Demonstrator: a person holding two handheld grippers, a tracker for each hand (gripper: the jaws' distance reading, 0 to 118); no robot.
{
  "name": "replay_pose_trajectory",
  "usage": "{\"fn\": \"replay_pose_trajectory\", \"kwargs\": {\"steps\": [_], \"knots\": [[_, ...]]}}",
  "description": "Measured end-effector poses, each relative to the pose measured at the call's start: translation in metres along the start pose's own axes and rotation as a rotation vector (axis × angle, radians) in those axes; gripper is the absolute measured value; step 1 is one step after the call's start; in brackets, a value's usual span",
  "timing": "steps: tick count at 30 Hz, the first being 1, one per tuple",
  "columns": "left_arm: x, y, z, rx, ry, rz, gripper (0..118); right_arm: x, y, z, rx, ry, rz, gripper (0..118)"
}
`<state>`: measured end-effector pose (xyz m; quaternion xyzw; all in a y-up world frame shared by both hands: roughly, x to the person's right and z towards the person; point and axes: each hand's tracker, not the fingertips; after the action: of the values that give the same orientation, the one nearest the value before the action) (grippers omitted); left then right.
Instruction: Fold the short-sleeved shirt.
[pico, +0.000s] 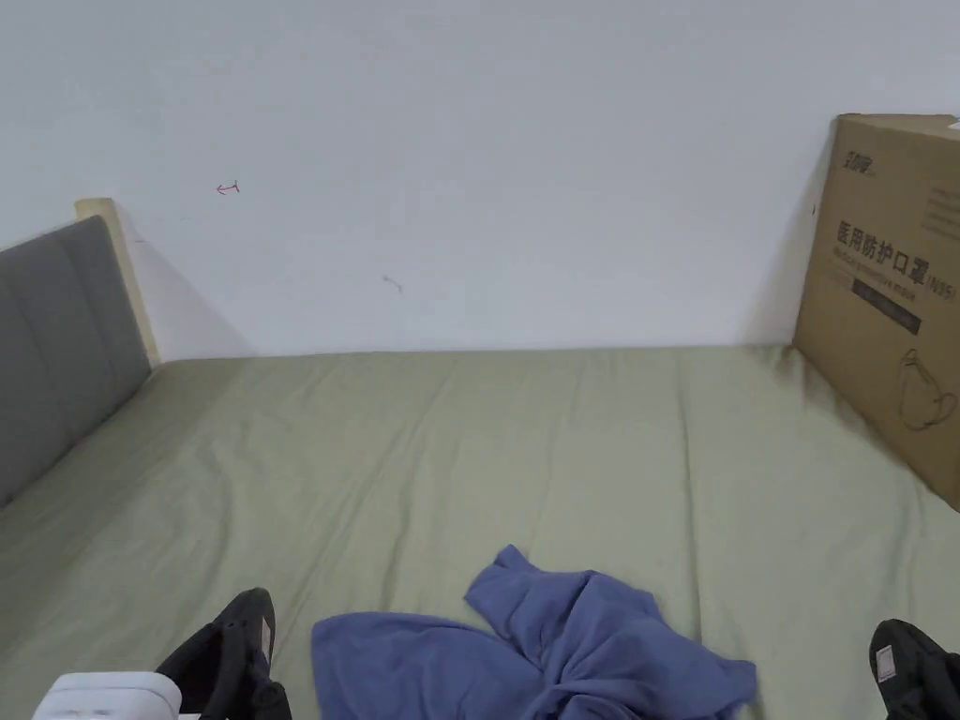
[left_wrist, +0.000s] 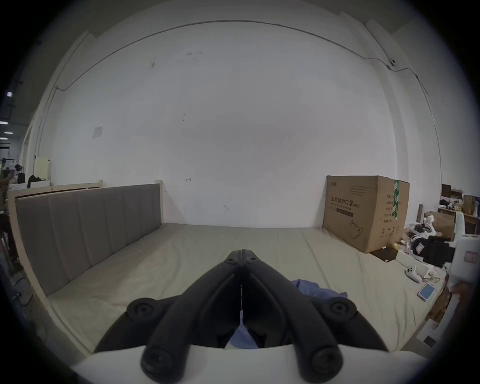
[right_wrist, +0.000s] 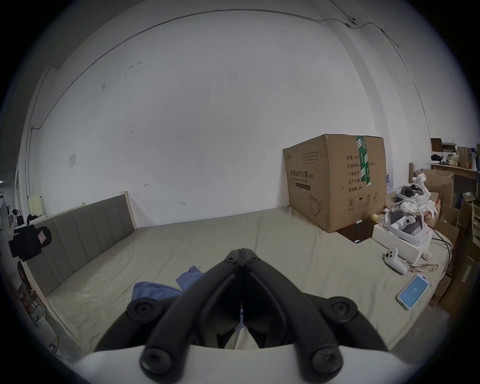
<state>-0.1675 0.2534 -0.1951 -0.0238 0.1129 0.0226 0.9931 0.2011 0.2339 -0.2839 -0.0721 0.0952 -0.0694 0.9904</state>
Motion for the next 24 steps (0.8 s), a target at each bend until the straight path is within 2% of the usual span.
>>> {"fn": "replay_pose_trajectory", "kwargs": {"steps": [4,6,9,12,13,14,15,17,18,21,24], "knots": [[-0.004,0.008,-0.011,-0.008,0.006,-0.024,0,-0.001,0.004,-0.008,-0.039,0.022,0.008,0],[-0.01,0.025,-0.047,-0.056,-0.047,-0.03,0,-0.001,0.006,-0.013,-0.053,0.04,0.015,0],[-0.037,0.039,-0.151,-0.396,-0.062,0.056,0,-0.004,0.009,-0.026,-0.107,0.039,0.045,0],[-0.068,-0.002,-0.252,-0.818,-0.162,0.188,0,-0.002,0.007,-0.032,-0.118,0.055,0.036,0],[-0.078,-0.023,-0.282,-0.919,-0.147,0.215,0,-0.002,0.005,-0.035,-0.126,0.058,0.037,0],[-0.085,-0.04,-0.297,-0.93,-0.144,0.243,2,-0.001,0.003,-0.037,-0.136,0.058,0.039,0],[-0.091,-0.057,-0.312,-0.933,-0.108,0.265,14,-0.001,0.0,-0.041,-0.15,0.058,0.044,0],[-0.091,-0.084,-0.328,-0.95,-0.029,0.236,90,0.0,-0.007,-0.049,-0.18,0.054,0.048,0],[-0.094,-0.099,-0.339,-0.977,-0.013,0.228,115,0.001,-0.01,-0.053,-0.199,0.053,0.048,0],[-0.092,-0.131,-0.355,-0.961,-0.019,0.233,112,0.003,-0.02,-0.065,-0.244,0.046,0.054,0],[-0.082,-0.159,-0.371,-1.013,-0.06,0.137,112,0.005,-0.029,-0.074,-0.278,0.044,0.068,0]]}}
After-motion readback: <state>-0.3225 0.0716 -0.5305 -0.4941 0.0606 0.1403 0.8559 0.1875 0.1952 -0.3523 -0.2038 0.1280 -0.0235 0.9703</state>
